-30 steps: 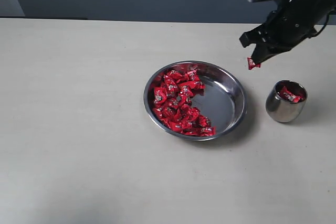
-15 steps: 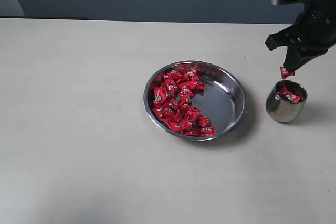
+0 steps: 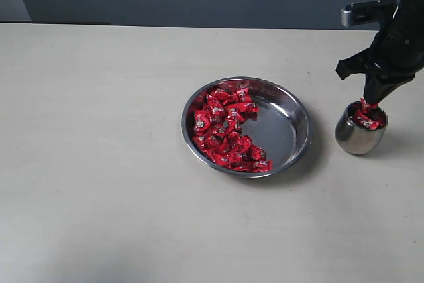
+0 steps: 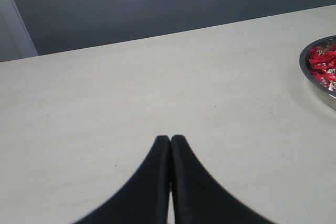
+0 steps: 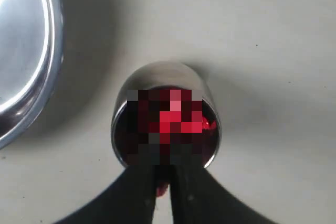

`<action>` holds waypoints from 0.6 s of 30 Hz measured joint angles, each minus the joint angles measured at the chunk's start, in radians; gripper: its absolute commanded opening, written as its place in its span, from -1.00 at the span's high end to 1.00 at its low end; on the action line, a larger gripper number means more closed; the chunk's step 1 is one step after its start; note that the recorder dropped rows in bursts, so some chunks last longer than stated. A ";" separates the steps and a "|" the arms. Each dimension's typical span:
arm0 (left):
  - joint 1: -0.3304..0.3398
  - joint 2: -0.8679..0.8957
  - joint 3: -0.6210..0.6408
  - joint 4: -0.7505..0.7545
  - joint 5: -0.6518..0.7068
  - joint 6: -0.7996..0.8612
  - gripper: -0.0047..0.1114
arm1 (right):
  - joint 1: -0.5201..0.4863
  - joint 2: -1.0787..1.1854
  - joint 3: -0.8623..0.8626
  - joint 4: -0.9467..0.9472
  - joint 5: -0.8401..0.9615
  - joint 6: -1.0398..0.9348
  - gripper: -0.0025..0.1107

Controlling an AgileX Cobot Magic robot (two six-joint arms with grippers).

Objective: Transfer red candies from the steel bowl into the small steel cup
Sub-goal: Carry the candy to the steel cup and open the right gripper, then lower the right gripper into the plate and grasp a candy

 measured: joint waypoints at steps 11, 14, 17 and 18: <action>0.000 0.000 0.000 0.000 0.000 0.000 0.91 | 0.000 0.002 0.000 0.011 -0.008 0.002 0.29; 0.000 0.000 0.000 0.000 0.000 0.000 0.91 | 0.003 0.002 0.000 0.113 -0.028 -0.024 0.29; 0.000 0.000 0.000 0.000 0.000 0.000 0.91 | 0.039 0.002 0.000 0.244 -0.055 -0.115 0.29; 0.000 0.000 0.000 0.000 0.000 0.000 0.91 | 0.056 0.002 0.000 0.276 -0.062 -0.141 0.29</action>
